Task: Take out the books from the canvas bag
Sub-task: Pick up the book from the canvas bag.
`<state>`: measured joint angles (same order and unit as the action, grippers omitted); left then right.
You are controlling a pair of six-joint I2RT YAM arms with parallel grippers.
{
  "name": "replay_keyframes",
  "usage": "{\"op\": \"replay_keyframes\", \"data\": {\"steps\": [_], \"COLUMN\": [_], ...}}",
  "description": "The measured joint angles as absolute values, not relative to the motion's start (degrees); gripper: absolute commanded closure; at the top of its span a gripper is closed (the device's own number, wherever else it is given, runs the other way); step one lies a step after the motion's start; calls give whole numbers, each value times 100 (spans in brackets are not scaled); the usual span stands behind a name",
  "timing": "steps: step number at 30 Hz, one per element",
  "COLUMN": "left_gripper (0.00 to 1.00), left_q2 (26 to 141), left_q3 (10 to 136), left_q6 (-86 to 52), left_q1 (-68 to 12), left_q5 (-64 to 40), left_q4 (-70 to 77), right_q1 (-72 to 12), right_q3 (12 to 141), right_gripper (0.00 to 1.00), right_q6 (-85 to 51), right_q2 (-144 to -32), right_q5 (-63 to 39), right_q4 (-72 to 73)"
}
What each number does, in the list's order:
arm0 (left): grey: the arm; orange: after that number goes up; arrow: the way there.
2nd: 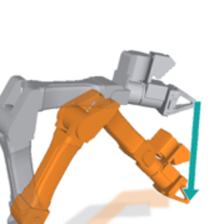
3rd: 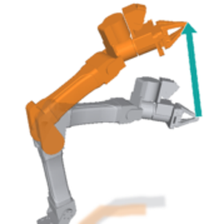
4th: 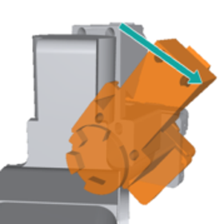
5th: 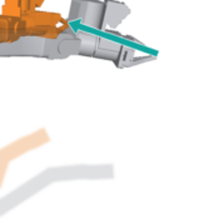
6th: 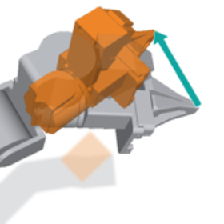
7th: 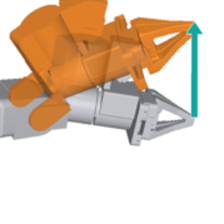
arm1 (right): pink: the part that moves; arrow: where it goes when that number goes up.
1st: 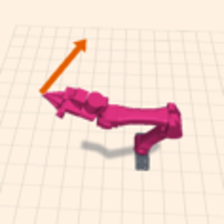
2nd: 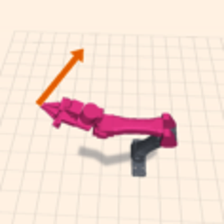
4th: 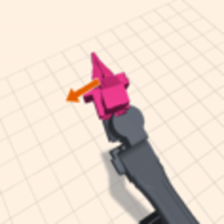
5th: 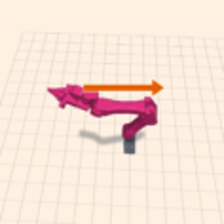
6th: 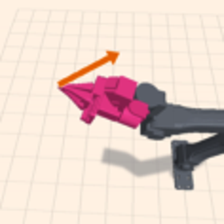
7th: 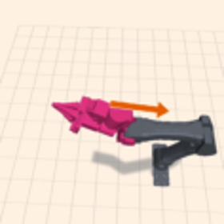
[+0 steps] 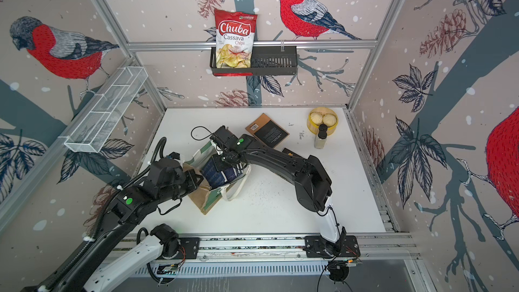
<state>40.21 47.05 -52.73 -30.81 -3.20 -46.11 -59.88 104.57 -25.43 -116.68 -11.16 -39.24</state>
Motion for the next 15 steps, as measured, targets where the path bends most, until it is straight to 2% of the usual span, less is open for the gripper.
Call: {"op": "replay_keyframes", "data": {"steps": [5, 6, 8, 9, 12, 15], "left_gripper": [100, 100, 100, 100, 100, 100], "left_q2": [4012, 4003, 3986, 3981, 3981, 3981], "left_q3": [4703, 4698, 4694, 4694, 4694, 4694], "left_q6": [-5275, -5286, -5310, -5312, -5312, -5312], "left_q1": [-3081, -3081, -3081, -3081, -3081, -3081], "left_q5": [-320, -320, -318, -318, -318, -318], "left_q4": [-4609, -4609, -4609, -4609, -4611, -4611], "right_q1": [-5983, -5983, -5986, -5986, -6023, -6036], "right_q3": [10436, 10442, 10514, 10558, 10626, 10634], "right_gripper": [94, 91, 69, 64, 65, 73], "right_q6": [-2541, -2539, -2541, -2541, -2497, -2495], "right_q2": [-11662, -11668, -11732, -11775, -11880, -11942], "right_q5": [-1133, -1133, -1133, -1142, -1162, -1240], "right_q4": [-3879, -3874, -3870, -3872, -3898, -3905]}}
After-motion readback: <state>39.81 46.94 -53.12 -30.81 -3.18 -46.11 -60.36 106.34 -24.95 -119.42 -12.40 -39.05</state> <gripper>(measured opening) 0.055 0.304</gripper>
